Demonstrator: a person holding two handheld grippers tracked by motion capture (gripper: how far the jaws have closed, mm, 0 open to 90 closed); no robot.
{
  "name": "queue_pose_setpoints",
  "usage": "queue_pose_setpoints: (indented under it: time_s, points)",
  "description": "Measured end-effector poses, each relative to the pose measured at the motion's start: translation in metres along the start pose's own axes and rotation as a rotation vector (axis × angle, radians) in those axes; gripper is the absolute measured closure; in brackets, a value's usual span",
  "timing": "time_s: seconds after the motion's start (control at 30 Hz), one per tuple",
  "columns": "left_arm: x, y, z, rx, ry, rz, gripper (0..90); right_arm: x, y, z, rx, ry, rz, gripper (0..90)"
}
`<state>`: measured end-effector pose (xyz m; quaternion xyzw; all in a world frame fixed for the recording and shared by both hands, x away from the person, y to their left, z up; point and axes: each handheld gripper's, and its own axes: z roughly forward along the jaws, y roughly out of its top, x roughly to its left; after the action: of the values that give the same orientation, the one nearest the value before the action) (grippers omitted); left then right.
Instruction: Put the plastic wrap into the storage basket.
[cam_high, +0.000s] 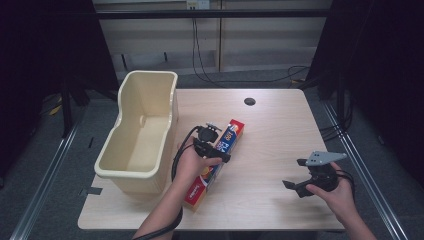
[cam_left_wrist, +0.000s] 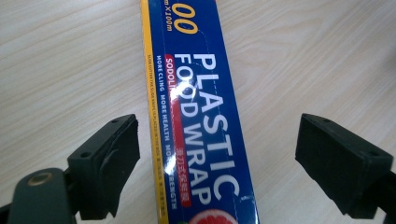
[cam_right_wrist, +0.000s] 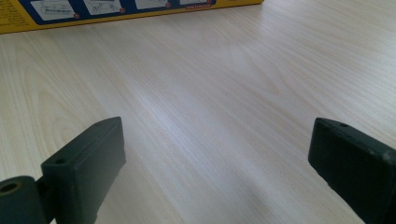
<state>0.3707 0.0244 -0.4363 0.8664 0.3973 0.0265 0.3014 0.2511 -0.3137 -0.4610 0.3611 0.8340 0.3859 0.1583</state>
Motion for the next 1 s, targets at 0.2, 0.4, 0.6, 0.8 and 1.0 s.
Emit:
queue_pose_setpoints:
  time_s: [0.2, 0.4, 0.6, 0.8, 1.0]
  points:
    - [0.001, 0.008, 0.013, 0.063, 0.031, -0.026, 16.7, 0.0, 0.0, 0.0, 0.002, 0.0, -0.001, 3.8]
    - [0.004, 0.013, 0.025, 0.115, 0.033, -0.054, 19.8, 0.0, 0.0, -0.001, -0.001, 0.002, 0.001, 3.8]
    - [0.005, 0.017, 0.033, 0.177, 0.043, -0.054, 23.6, -0.001, 0.0, -0.001, -0.002, 0.004, 0.003, 3.8]
    - [0.006, 0.02, 0.037, 0.199, 0.056, -0.075, 28.1, -0.001, 0.0, -0.002, -0.003, -0.002, 0.007, 3.9]
    - [0.008, 0.022, 0.04, 0.252, 0.071, -0.078, 33.9, -0.001, 0.001, -0.002, -0.01, 0.004, 0.005, 3.9]
